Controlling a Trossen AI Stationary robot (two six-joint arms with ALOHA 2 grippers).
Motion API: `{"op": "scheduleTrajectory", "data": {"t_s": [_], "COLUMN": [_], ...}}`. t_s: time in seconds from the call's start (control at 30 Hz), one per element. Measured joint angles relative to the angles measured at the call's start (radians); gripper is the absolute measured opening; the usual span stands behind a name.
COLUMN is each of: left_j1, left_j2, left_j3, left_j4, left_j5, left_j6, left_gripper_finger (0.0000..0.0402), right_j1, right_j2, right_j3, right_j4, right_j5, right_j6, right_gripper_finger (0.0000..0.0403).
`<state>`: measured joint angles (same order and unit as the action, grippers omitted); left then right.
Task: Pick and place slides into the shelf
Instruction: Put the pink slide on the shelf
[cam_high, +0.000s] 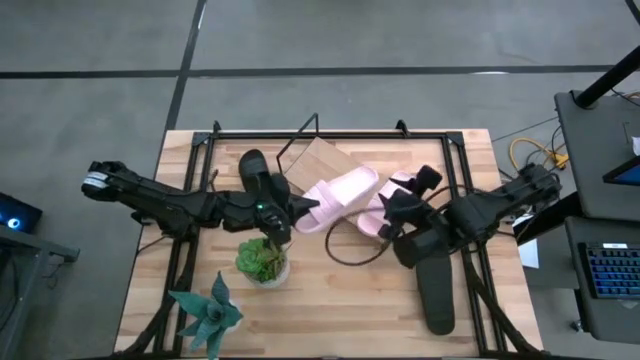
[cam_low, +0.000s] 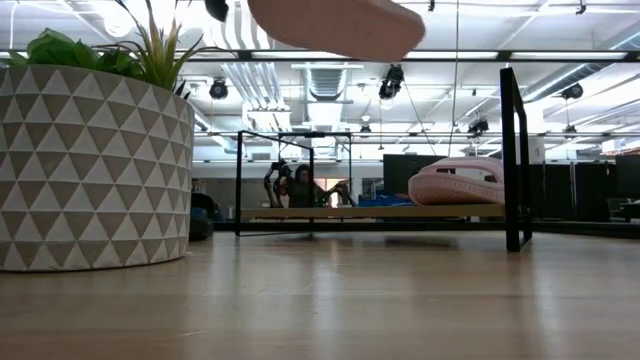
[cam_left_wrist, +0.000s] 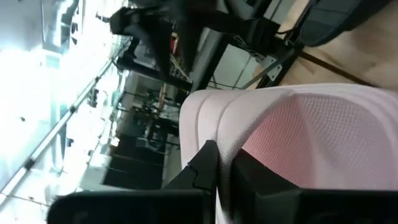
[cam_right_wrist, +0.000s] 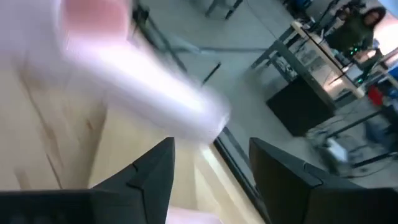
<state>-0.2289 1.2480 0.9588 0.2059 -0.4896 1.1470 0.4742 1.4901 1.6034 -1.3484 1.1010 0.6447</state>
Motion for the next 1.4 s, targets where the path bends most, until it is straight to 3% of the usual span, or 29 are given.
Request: {"op": "scheduleTrajectory", "data": {"t_s": [0.13,0.33,0.63,0.97,1.4], "left_j1": [0.008,0.063,0.156,0.213,0.216], "left_j2": [0.068,0.213,0.414,0.571,0.678], "left_j3": [0.0,0.015,0.096,0.126,0.126], "left_j4": [0.065,0.181,0.188,0.323,0.419], "left_j5": [-0.037,-0.205,-0.169,-0.158,-0.202], "left_j6": [0.079,0.178,0.168,0.168,0.106], "left_gripper_finger": [0.0,0.0,0.0,0.0,0.0], "right_j1": [0.034,0.075,0.085,0.085,0.085], "right_j2": [-0.049,-0.077,-0.067,-0.067,-0.067], "right_j3": [-0.001,-0.001,-0.003,-0.003,-0.003], "right_j4": [0.07,0.085,0.082,0.082,0.082], "right_j5": [0.057,0.105,0.105,0.105,0.105], "right_j6": [-0.013,-0.025,-0.029,-0.039,-0.044], "right_gripper_finger": [0.0189,0.0189,0.0187,0.0187,0.0187]}}
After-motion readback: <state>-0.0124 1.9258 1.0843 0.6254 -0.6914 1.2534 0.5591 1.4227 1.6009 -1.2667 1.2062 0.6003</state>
